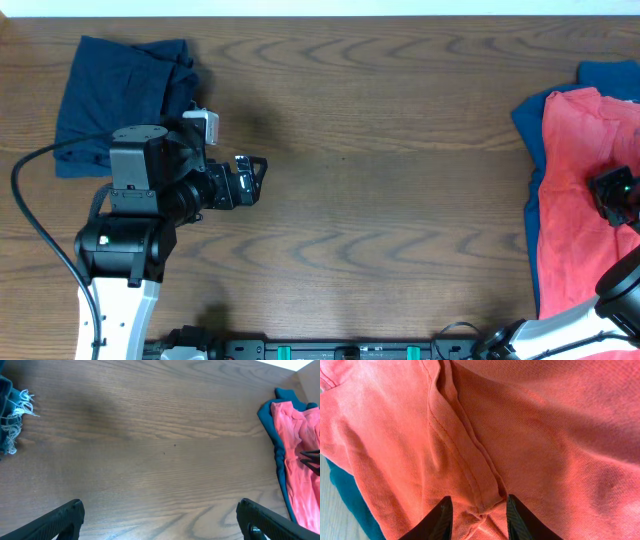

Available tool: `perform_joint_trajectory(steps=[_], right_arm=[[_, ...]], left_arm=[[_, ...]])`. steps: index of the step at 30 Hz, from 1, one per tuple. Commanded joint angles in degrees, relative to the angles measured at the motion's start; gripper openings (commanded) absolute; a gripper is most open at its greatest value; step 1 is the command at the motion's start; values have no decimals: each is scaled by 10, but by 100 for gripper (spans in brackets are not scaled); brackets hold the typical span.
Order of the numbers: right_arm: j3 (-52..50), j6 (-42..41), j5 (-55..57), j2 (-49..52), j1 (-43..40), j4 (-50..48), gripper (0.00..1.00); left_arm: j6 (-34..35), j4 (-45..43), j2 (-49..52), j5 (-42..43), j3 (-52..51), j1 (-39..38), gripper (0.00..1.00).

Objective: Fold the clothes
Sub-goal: 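Lift the red T-shirt with the right gripper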

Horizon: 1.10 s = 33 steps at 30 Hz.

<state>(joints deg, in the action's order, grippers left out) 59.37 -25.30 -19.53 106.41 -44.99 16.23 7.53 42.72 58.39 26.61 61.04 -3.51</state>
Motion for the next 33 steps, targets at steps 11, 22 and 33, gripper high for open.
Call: perform_joint_trajectory(steps=[11,22,33], right_arm=[[-3,-4,-24,41,11,-27,12],[14,-4,-176,-8,-7,-68,1],[98,-94,-258,-163,10,20,1]], left_arm=[[3,1,1,-3,9,-1,98],[3,1,1,-2,9,-1,98],[3,-1,1,-2,9,-1,98]])
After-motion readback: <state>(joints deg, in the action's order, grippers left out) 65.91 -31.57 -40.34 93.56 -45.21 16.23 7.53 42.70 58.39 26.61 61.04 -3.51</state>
